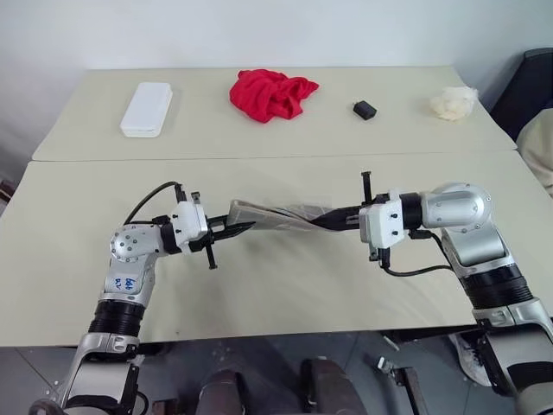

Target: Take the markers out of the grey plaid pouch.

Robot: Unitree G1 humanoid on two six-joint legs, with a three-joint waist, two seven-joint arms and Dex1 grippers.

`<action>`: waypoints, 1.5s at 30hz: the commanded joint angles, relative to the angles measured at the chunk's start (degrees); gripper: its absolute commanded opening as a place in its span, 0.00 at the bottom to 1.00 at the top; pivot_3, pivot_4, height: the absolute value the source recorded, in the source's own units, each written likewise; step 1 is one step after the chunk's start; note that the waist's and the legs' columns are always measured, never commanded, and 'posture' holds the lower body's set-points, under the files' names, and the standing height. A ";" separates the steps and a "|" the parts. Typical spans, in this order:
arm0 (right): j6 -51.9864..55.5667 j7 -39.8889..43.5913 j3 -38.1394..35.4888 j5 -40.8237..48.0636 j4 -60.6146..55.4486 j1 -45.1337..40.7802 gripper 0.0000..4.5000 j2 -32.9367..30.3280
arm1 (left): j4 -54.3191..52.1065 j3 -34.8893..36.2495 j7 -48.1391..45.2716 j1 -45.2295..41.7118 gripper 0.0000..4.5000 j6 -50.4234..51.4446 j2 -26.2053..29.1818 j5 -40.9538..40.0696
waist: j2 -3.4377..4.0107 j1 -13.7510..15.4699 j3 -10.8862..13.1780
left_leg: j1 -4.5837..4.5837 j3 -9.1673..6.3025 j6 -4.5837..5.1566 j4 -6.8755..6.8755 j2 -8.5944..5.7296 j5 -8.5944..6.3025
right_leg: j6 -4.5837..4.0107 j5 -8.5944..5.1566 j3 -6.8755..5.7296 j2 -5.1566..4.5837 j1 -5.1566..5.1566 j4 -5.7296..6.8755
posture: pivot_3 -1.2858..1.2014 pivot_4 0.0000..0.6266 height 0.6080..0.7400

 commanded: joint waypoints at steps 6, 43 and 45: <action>4.65 10.53 2.44 3.81 -4.04 -0.60 0.01 -6.42 | -1.44 0.81 0.83 0.55 0.00 -0.65 0.32 -0.27 | 0.01 0.01 0.00 | 0.00 0.00 0.00 0.04 0.01 0.00 | 0.00 0.00 0.01 0.00 0.01 0.01 | 0.52 0.24 1.00; 36.56 -14.98 3.42 -11.39 -15.70 -2.43 0.47 1.76 | -3.99 -1.02 1.82 0.54 0.00 0.72 -1.00 -0.48 | 0.01 0.07 0.00 | -0.03 -0.03 0.00 0.11 0.01 0.00 | -0.02 -0.01 0.01 0.00 0.00 0.07 | 0.52 0.24 1.00; 36.73 -15.18 4.14 -12.27 -15.63 -2.65 0.47 1.82 | -4.03 -1.03 1.84 0.57 0.00 0.84 -1.01 -0.53 | 0.01 0.06 0.00 | -0.03 -0.03 0.00 0.10 0.01 0.00 | -0.02 -0.01 0.01 0.00 0.00 0.07 | 0.52 0.24 1.00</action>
